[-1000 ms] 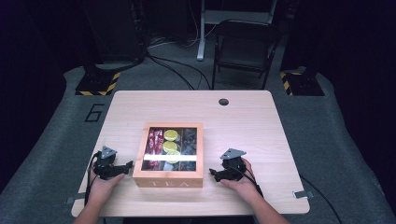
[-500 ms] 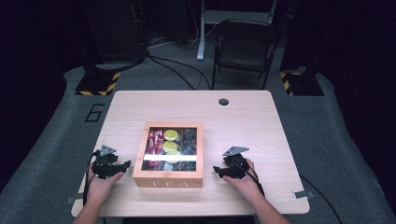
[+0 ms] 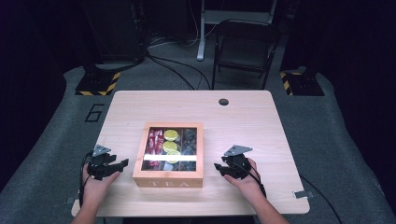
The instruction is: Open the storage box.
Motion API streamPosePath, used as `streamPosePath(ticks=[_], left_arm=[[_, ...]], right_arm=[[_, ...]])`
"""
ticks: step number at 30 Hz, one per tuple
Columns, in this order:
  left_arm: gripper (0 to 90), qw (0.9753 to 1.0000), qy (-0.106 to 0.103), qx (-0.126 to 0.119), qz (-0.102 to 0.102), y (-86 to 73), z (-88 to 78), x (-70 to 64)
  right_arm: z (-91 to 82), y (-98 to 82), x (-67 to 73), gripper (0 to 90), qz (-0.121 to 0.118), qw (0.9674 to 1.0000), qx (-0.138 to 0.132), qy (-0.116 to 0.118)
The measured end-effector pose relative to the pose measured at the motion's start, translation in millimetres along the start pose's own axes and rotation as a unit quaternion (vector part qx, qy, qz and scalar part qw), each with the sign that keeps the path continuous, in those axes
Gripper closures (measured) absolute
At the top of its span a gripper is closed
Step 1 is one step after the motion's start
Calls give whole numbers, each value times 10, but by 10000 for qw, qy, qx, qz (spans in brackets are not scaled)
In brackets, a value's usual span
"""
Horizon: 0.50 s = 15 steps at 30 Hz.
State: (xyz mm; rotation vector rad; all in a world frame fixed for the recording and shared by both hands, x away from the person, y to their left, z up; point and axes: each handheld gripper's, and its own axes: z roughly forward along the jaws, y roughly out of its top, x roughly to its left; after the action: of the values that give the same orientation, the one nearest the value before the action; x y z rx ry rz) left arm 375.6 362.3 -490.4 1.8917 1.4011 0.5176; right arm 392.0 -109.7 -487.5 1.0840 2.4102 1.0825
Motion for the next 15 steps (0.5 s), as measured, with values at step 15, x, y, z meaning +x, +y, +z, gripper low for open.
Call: streamPosePath(ticks=[15], left_arm=[[406, 9997, -128, -41, 205, 73, -182, -102]], right_arm=[[-297, 146, 6, 573, 89, 9995, -241, 209]])
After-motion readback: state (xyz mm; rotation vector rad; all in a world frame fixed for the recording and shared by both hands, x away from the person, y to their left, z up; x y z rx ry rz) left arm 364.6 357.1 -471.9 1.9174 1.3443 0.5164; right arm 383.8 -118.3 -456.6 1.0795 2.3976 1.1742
